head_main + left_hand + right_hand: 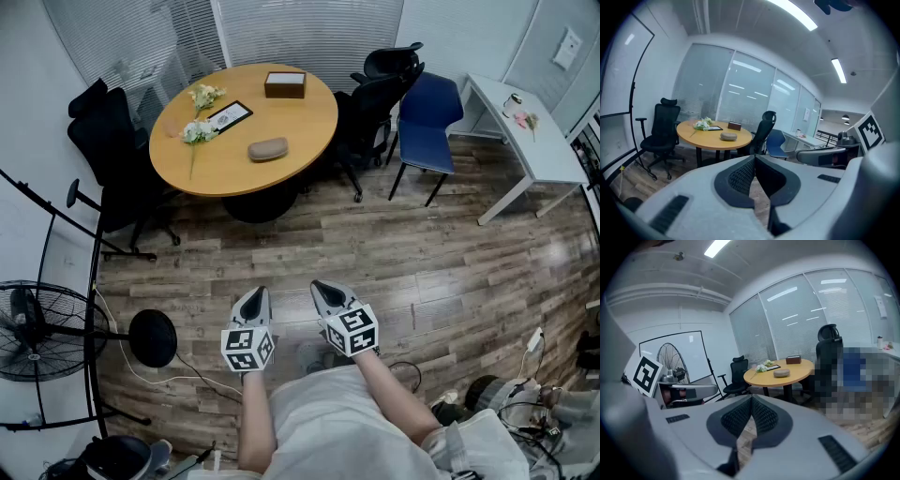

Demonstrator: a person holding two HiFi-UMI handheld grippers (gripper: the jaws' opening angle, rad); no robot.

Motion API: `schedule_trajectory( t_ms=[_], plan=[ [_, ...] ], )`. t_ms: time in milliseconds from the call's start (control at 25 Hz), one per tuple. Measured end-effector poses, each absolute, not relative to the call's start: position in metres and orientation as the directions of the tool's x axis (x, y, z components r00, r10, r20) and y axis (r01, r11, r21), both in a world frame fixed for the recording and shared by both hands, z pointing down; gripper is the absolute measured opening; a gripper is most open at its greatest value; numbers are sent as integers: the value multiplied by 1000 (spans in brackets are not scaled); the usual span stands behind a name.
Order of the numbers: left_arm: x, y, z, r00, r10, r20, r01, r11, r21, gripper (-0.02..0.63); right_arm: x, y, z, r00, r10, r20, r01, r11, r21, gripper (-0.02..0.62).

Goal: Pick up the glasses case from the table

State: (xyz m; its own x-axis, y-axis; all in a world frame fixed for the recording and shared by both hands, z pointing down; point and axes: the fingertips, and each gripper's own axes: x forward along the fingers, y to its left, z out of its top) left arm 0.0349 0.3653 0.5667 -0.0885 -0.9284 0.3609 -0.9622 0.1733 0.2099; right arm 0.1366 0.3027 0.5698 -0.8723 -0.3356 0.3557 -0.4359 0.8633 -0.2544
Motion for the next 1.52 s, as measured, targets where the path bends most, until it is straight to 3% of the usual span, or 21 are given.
schedule_trajectory(
  t_ms=[640, 880, 1280, 1520],
  plan=[
    [10, 371, 556, -77, -940, 332, -967, 152, 207, 11, 118, 293, 559, -894, -335, 297, -421, 855, -303, -3],
    [0, 366, 572, -80, -921, 380, -962, 171, 212, 17, 115, 277, 570, -887, -331, 321, -427, 853, -301, 54],
    [-19, 326, 583, -38, -913, 407, -973, 126, 193, 148, 88, 235, 592, -888, -309, 340, -428, 824, -371, 160],
    [-29, 282, 601, 21, -893, 450, -974, 84, 211, 179, 74, 202, 611, -872, -299, 387, -450, 801, -396, 196]
  ],
)
